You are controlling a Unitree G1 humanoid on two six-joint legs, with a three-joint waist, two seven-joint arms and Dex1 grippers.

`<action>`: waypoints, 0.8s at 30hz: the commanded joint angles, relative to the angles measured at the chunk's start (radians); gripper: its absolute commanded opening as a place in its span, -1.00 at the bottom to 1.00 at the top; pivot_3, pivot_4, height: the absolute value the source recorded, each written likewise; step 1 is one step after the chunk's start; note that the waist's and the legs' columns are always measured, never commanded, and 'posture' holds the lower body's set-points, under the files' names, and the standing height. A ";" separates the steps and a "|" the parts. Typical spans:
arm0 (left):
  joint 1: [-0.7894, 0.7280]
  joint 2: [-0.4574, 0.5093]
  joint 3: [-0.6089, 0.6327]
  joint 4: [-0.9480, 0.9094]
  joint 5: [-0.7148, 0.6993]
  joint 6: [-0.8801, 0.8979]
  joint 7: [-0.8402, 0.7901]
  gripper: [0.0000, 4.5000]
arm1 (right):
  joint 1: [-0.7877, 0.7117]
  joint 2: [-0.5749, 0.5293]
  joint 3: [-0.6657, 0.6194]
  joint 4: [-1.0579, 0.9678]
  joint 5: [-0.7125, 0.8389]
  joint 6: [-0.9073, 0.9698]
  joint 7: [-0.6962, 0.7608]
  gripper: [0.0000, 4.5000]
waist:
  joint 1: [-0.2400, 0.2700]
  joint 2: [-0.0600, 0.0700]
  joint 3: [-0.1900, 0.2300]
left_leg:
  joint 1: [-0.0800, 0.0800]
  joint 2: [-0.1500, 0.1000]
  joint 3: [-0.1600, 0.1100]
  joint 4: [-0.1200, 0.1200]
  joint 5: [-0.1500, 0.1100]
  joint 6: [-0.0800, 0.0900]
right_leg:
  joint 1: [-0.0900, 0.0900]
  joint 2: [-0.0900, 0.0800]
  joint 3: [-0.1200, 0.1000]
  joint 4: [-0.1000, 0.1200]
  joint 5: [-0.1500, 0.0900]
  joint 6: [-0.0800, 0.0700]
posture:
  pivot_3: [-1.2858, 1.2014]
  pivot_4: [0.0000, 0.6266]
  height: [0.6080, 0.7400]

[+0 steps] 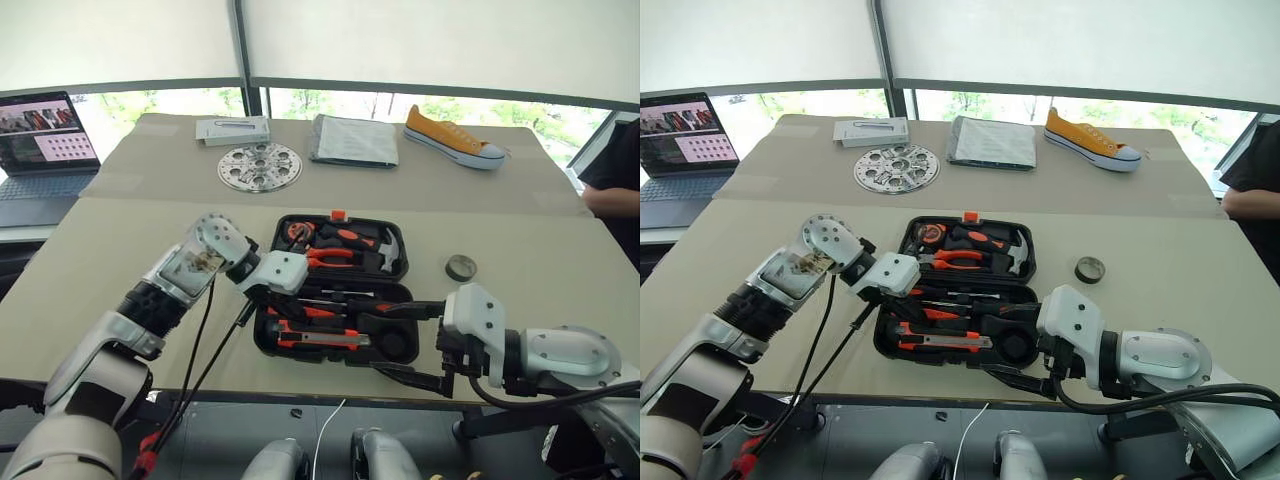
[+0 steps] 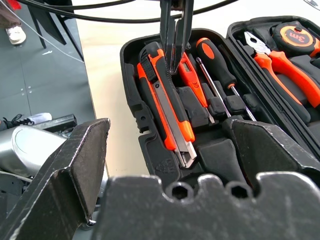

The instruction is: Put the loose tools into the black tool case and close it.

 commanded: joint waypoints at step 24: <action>0.012 -0.001 0.021 -0.040 -0.058 -0.018 -0.005 -0.95 | 0.016 -0.019 -0.032 -0.028 0.011 -0.002 0.007 1.00 | -0.002 0.000 0.000 | 0.000 0.000 0.000 0.000 0.000 0.001 | 0.000 0.000 0.000 0.000 0.000 0.000 | 0.03 -0.52 1.00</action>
